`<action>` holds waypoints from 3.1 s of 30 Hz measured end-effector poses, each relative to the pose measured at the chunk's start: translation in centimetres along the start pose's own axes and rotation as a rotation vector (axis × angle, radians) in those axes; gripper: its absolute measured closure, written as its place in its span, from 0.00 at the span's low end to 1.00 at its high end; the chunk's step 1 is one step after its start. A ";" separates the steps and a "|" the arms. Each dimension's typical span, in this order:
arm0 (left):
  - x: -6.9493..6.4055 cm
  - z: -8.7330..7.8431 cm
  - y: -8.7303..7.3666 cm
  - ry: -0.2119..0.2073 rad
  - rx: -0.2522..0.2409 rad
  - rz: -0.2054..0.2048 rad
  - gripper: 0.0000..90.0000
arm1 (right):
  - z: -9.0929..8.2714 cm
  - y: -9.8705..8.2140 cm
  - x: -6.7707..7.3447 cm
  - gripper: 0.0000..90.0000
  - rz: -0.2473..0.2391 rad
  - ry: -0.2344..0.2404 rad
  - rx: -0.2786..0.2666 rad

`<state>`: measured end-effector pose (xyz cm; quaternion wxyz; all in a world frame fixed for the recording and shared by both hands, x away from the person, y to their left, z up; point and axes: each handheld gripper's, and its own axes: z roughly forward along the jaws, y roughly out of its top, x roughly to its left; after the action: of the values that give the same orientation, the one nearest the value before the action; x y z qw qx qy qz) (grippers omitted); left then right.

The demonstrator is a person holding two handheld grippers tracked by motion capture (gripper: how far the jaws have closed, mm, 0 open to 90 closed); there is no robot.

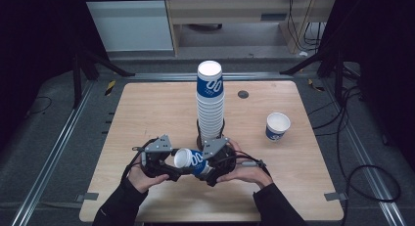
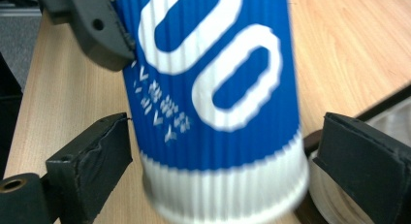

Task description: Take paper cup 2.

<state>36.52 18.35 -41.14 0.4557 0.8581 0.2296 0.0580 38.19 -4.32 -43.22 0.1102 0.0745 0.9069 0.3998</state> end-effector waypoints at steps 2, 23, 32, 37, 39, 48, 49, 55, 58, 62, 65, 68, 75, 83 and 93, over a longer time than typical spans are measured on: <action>0.3 -0.1 -0.1 0.008 -0.001 0.000 0.29 | -0.5 -0.2 -0.2 0.06 0.004 -0.007 -0.003; 2.0 -1.8 -0.6 -0.036 -0.185 -0.056 0.29 | -3.9 -3.5 -1.7 0.09 0.190 0.034 -0.128; 1.3 -1.6 -0.2 -0.088 -0.212 -0.036 0.29 | -3.1 -3.2 -1.5 0.09 0.191 0.071 -0.148; 0.7 -1.0 0.0 -0.118 -0.203 -0.022 0.29 | -2.9 -3.0 -1.5 0.09 0.194 0.103 -0.183; 0.4 -0.8 0.1 -0.133 -0.198 -0.013 0.29 | -2.8 -3.0 -1.4 0.09 0.192 0.114 -0.187; -0.4 -0.1 0.4 -0.174 -0.184 0.012 0.29 | -2.0 -2.8 -1.0 0.10 0.167 0.168 -0.190; -0.5 0.0 0.4 -0.177 -0.180 0.014 0.29 | -1.9 -2.7 -1.0 0.10 0.162 0.175 -0.192; -0.5 0.2 0.3 -0.192 -0.167 0.019 0.29 | -1.6 -2.7 -0.7 0.15 0.143 0.207 -0.197; -0.4 0.3 0.3 -0.194 -0.163 0.014 0.29 | -1.6 -2.7 -0.7 0.16 0.144 0.206 -0.193; -0.3 0.3 0.3 -0.202 -0.160 0.000 0.29 | -1.6 -2.7 -0.8 0.17 0.144 0.208 -0.189; -0.2 0.2 0.3 -0.205 -0.160 -0.007 0.29 | -1.7 -2.7 -0.8 0.17 0.143 0.209 -0.193; -0.2 0.1 0.4 -0.202 -0.158 -0.008 0.29 | -1.7 -2.7 -0.8 0.18 0.140 0.209 -0.197; 0.1 -1.0 0.6 -0.176 -0.183 -0.008 0.29 | -2.2 -3.0 -1.1 0.18 0.141 0.188 -0.188; 0.5 -1.6 0.4 -0.137 -0.124 0.007 0.28 | -3.6 -3.4 -1.9 0.18 0.104 0.118 -0.113; 0.9 0.1 -0.3 -0.146 -0.002 0.002 0.25 | -3.4 -2.9 -2.0 0.18 0.008 0.076 0.043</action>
<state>37.21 18.87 -41.55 0.4720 0.8599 0.1947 -0.0040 39.15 -9.06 -42.85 0.0724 0.0654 0.9184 0.3834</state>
